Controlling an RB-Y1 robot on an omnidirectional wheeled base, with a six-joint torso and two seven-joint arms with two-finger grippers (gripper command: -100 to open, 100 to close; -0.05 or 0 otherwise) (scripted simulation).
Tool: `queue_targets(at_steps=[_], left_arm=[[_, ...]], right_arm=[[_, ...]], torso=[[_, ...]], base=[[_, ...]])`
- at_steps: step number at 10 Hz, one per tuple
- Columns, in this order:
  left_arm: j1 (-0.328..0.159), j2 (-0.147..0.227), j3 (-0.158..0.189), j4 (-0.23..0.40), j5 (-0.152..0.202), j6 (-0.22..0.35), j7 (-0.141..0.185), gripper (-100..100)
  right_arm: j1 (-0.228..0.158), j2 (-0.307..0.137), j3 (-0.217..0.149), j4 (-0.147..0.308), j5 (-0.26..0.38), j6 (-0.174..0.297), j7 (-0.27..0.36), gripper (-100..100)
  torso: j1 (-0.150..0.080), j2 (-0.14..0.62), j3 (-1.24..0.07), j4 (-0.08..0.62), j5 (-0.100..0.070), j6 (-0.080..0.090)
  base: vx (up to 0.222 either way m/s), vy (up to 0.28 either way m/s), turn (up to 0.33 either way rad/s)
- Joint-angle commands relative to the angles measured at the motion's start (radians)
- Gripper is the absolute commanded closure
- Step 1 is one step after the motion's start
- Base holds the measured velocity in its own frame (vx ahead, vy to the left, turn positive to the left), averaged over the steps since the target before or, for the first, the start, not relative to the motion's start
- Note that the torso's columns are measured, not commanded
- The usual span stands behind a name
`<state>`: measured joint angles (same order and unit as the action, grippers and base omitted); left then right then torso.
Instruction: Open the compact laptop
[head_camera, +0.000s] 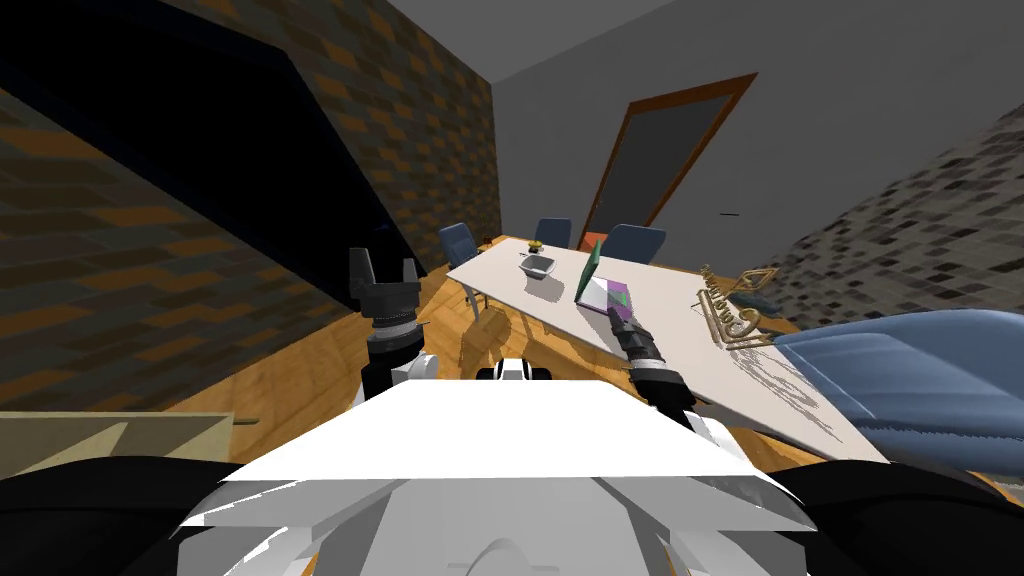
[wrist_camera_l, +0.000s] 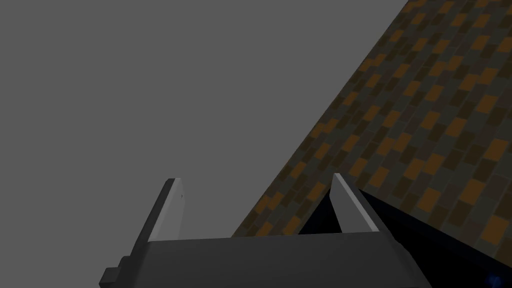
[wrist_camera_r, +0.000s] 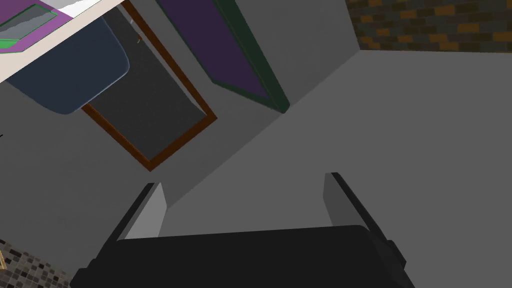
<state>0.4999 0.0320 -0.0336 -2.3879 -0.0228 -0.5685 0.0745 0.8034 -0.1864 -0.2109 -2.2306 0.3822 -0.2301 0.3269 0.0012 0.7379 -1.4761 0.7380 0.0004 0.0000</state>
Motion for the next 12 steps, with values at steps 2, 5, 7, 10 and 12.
queue_targets(at_steps=[2,5,7,10,12], left_arm=[[0.000,0.000,0.000,0.000,0.000,0.000,0.000,0],[0.000,0.000,0.000,0.000,0.000,0.000,0.000,0],[0.000,0.000,0.000,0.000,0.000,0.000,0.000,0],[0.000,0.000,0.000,0.000,0.000,0.000,0.000,0],[0.000,0.000,0.000,0.000,0.000,0.000,0.000,0]], right_arm=[[0.076,-0.006,-0.065,0.017,0.096,0.070,0.099,-100],[0.133,-0.014,-0.118,0.034,0.166,0.125,0.171,-100],[0.161,-0.018,-0.145,0.044,0.201,0.153,0.207,-100],[0.216,-0.028,-0.199,0.069,0.266,0.210,0.271,-100],[0.243,-0.033,-0.226,0.083,0.306,0.240,0.313,-100]], torso=[[-0.002,0.000,0.000,0.000,-0.001,0.000],[-0.001,0.000,0.000,0.000,0.000,0.000],[-0.002,0.000,0.000,0.000,-0.001,0.001],[-0.001,0.000,0.000,0.000,0.000,0.000],[-0.001,0.000,0.000,0.000,0.000,0.001]], base=[[0.032,0.049,0.329],[0.029,0.046,0.256],[0.025,0.036,0.186],[0.027,0.039,0.314],[0.041,0.036,0.128]])
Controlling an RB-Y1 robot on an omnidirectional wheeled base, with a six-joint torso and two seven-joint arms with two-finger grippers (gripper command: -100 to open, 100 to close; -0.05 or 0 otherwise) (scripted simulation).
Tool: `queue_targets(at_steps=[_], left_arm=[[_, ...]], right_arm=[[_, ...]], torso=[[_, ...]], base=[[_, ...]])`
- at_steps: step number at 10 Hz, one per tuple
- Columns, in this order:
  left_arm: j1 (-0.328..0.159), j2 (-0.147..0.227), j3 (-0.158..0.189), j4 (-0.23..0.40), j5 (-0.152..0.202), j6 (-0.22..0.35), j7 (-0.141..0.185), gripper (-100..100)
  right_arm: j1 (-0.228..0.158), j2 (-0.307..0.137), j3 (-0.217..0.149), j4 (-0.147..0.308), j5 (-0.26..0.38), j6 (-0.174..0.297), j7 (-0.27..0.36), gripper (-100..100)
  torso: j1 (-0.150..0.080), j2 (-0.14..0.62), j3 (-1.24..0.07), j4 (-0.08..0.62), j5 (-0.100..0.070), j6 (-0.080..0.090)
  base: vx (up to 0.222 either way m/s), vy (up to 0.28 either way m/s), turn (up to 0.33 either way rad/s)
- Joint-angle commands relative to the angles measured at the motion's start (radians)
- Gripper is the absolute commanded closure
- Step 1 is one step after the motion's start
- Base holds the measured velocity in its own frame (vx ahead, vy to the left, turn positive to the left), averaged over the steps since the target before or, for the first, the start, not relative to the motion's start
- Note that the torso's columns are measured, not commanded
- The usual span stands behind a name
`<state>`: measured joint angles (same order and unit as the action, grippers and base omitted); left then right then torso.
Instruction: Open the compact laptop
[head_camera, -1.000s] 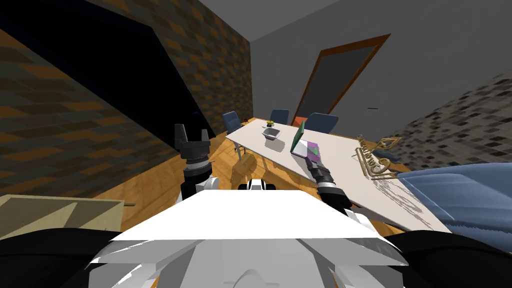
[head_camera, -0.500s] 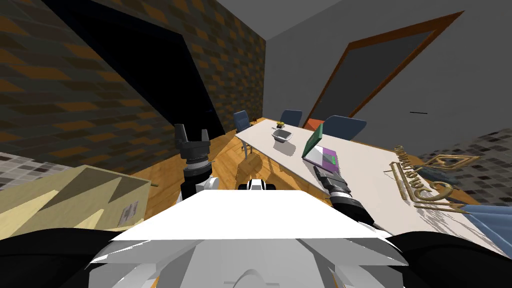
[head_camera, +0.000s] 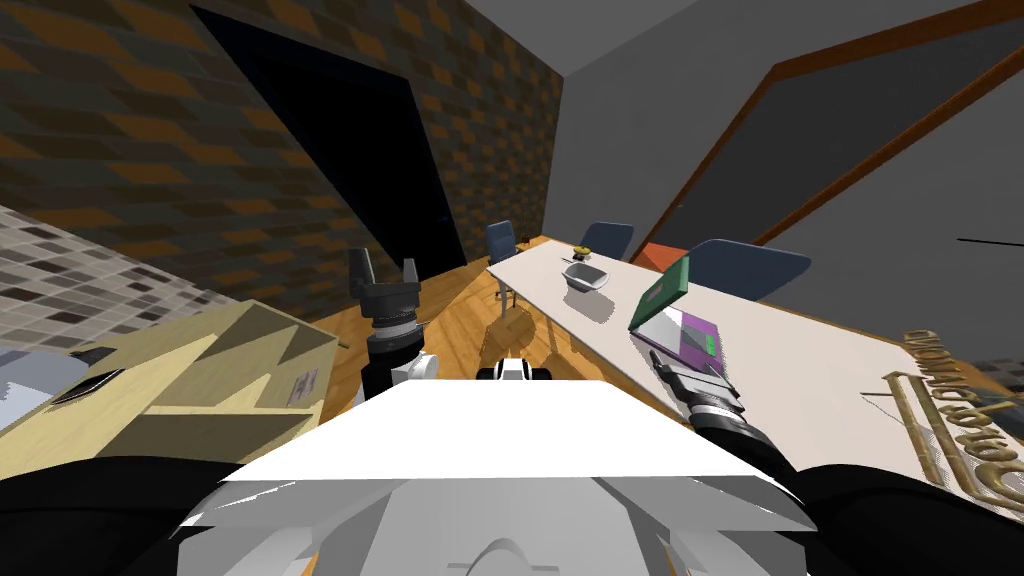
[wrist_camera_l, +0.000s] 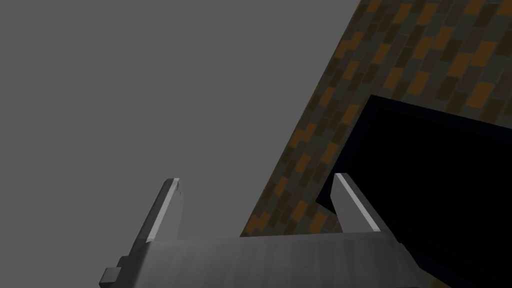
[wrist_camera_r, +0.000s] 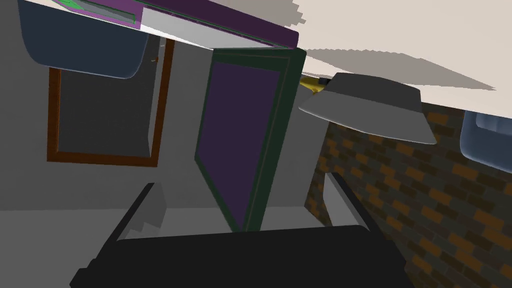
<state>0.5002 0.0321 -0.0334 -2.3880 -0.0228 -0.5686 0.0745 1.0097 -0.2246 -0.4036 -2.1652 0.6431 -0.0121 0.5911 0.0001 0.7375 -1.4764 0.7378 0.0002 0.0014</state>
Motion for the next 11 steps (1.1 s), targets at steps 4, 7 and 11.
queue_targets(at_steps=[4,7,11], left_arm=[[0.000,0.000,0.000,0.000,0.000,0.000,0.000,0],[0.000,0.000,0.000,0.000,0.000,0.000,0.000,0],[0.000,0.000,0.000,0.000,0.000,0.000,0.000,0]], right_arm=[[0.116,-0.009,-0.113,0.064,0.143,0.109,0.144,-100],[0.166,-0.018,-0.164,0.096,0.210,0.165,0.214,-100],[0.213,-0.030,-0.211,0.126,0.276,0.217,0.280,-100]], torso=[[0.000,0.001,0.001,0.000,0.000,-0.001],[0.000,0.001,0.000,0.000,0.000,-0.002],[-0.001,0.002,0.001,0.001,0.000,-0.001]], base=[[0.041,0.040,0.330],[0.046,0.032,0.224],[0.031,0.023,0.190]])
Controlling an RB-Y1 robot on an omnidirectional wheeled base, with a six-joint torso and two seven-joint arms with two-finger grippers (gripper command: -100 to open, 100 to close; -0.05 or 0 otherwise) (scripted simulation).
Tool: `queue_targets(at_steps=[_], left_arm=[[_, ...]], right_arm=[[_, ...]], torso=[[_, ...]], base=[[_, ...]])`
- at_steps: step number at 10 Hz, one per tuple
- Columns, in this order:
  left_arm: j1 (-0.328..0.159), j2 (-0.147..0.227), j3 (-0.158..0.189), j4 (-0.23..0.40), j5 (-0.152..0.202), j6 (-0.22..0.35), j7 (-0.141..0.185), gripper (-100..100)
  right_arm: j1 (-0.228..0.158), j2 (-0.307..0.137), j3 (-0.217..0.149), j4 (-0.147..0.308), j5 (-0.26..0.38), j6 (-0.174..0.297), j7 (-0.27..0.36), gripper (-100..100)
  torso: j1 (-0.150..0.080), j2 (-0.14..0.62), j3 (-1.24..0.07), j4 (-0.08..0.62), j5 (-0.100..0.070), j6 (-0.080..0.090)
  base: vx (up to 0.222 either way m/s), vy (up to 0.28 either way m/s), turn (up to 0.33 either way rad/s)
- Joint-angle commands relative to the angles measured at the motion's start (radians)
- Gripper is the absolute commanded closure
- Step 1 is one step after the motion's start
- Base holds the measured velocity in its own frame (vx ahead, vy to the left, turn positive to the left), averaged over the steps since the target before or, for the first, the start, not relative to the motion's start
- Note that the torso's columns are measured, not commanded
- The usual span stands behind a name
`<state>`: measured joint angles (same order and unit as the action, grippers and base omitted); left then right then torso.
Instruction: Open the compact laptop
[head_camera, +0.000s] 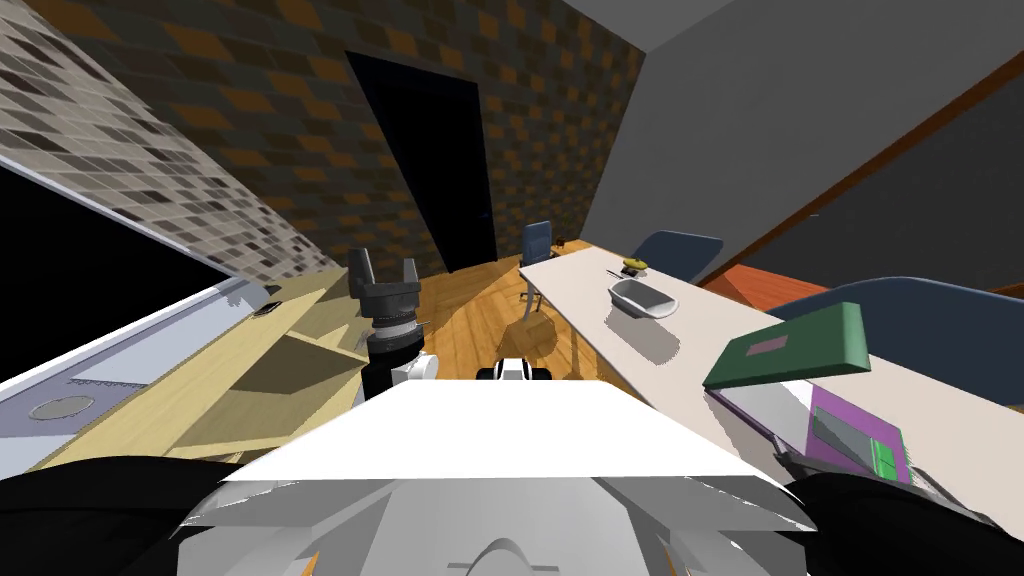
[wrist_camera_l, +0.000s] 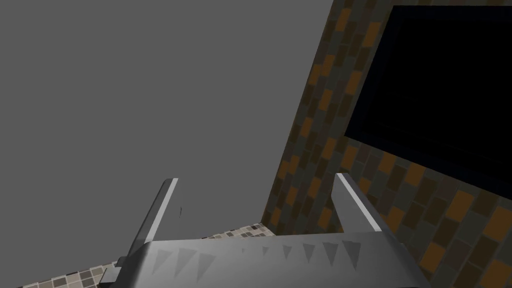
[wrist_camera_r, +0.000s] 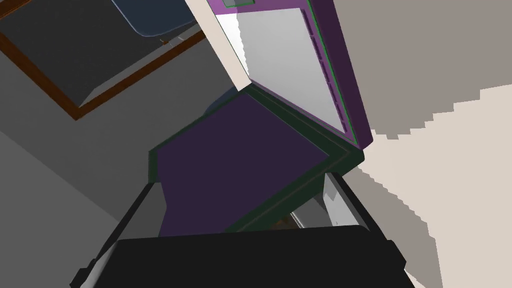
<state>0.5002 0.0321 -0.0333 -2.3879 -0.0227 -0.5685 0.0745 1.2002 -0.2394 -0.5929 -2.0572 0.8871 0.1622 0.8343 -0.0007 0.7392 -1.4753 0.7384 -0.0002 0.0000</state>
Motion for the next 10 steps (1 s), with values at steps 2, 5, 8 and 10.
queue_targets(at_steps=[2,5,8,10], left_arm=[[0.000,0.000,0.000,0.000,0.000,0.000,0.000,0],[0.000,0.000,0.000,0.000,0.000,0.000,0.000,0],[0.000,0.000,0.000,0.000,0.000,0.000,0.000,0],[0.000,0.000,0.000,0.000,0.000,0.000,0.000,0]], right_arm=[[0.044,-0.022,-0.044,0.032,0.061,0.067,0.066,-100],[0.103,-0.047,-0.103,0.067,0.137,0.132,0.142,-100],[0.148,-0.079,-0.148,0.090,0.196,0.180,0.201,-100],[0.169,-0.098,-0.168,0.098,0.222,0.201,0.227,-100]], torso=[[0.001,-0.002,-0.002,-0.001,0.000,0.000],[0.001,-0.001,-0.001,0.000,0.000,-0.001],[0.001,-0.001,-0.001,0.000,0.000,0.000],[0.001,-0.001,-0.001,0.000,0.000,0.000]], base=[[0.044,0.019,0.228],[0.043,0.020,0.273],[0.044,0.020,0.228],[0.039,0.013,0.139]])
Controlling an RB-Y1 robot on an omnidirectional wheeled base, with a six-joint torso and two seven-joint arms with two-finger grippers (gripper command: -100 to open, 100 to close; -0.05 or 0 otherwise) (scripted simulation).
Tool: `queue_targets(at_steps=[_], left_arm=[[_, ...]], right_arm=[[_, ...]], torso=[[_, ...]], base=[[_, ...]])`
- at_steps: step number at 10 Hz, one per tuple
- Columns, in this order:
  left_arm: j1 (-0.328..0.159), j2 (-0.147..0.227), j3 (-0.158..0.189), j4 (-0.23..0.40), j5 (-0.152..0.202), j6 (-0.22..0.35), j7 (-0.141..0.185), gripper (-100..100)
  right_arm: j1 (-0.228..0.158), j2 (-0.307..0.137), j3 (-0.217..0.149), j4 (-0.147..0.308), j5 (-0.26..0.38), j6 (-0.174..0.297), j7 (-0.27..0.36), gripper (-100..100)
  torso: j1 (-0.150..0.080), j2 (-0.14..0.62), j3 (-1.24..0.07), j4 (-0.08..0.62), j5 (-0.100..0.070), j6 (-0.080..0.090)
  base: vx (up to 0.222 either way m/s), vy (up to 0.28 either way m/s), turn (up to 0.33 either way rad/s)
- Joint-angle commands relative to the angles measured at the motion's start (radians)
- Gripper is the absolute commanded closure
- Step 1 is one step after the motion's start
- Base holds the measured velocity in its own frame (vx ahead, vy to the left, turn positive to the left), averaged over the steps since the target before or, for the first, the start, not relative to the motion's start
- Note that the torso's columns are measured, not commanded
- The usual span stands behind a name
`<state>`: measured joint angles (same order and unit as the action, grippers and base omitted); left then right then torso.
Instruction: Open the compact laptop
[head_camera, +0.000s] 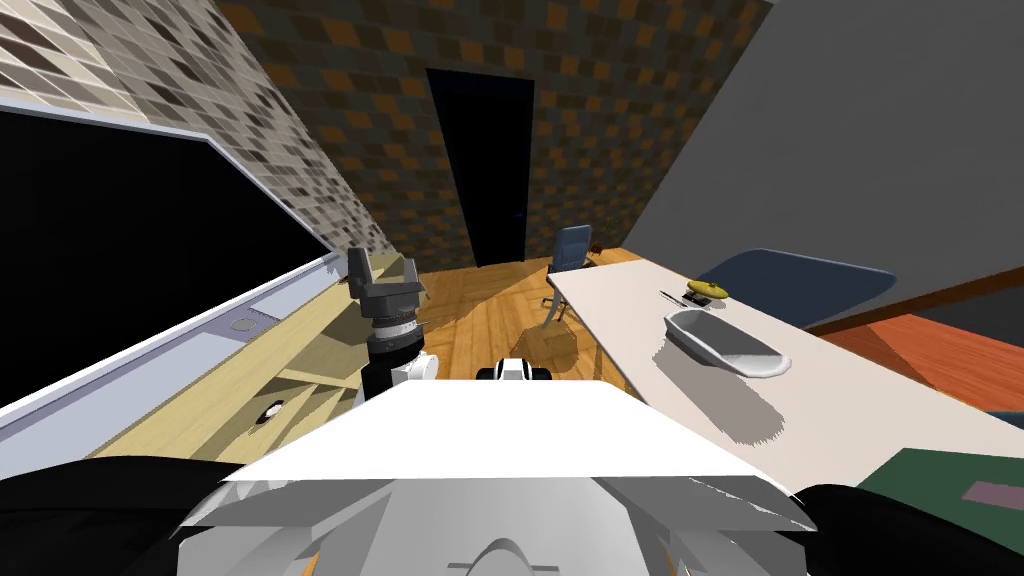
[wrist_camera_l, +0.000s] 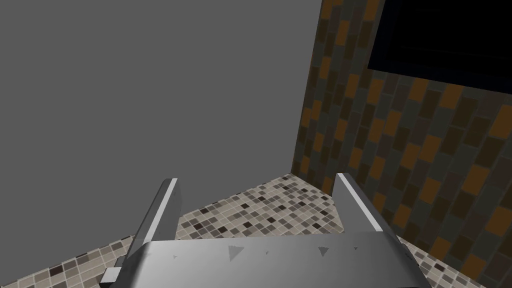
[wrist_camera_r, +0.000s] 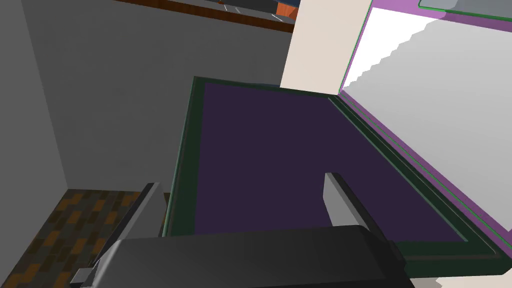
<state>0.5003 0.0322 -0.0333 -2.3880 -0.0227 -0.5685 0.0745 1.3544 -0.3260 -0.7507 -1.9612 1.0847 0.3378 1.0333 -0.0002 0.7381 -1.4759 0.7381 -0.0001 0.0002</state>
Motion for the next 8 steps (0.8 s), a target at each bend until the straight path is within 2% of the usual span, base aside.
queue_targets(at_steps=[1,3,4,5,6,8], left_arm=[[0.000,0.000,0.000,0.000,0.000,0.000,0.000,0],[0.000,0.000,0.000,0.000,0.000,0.000,0.000,0],[0.000,0.000,0.000,0.000,0.000,0.000,0.000,0],[0.000,0.000,0.000,0.000,0.000,0.000,0.000,0],[0.000,0.000,0.000,0.000,0.000,0.000,0.000,0],[0.000,0.000,0.000,0.000,0.000,0.000,0.000,0]], right_arm=[[0.026,-0.024,-0.021,0.005,0.039,0.037,0.042,-100],[0.021,-0.017,-0.016,0.003,0.032,0.031,0.035,-100],[0.021,-0.017,-0.015,0.003,0.031,0.031,0.034,100],[-0.020,-0.016,-0.021,0.009,0.015,0.031,0.005,100],[-0.040,-0.015,-0.023,0.013,0.006,0.031,-0.009,100],[-0.081,-0.014,-0.027,0.021,-0.011,0.031,-0.038,100]], torso=[[0.000,0.000,0.000,0.000,0.000,0.000],[0.000,0.001,0.001,0.000,0.000,0.000],[0.000,0.001,0.001,0.000,0.000,0.000],[0.000,0.001,0.001,0.000,-0.001,0.000],[-0.005,0.005,0.006,0.002,-0.009,0.001],[-0.008,0.010,0.010,0.004,-0.009,0.006]], base=[[0.029,0.009,0.141],[0.007,0.001,0.014],[0.000,0.000,0.000],[-0.084,-0.015,0.020],[-0.166,0.027,0.023],[-0.147,-0.005,0.026]])
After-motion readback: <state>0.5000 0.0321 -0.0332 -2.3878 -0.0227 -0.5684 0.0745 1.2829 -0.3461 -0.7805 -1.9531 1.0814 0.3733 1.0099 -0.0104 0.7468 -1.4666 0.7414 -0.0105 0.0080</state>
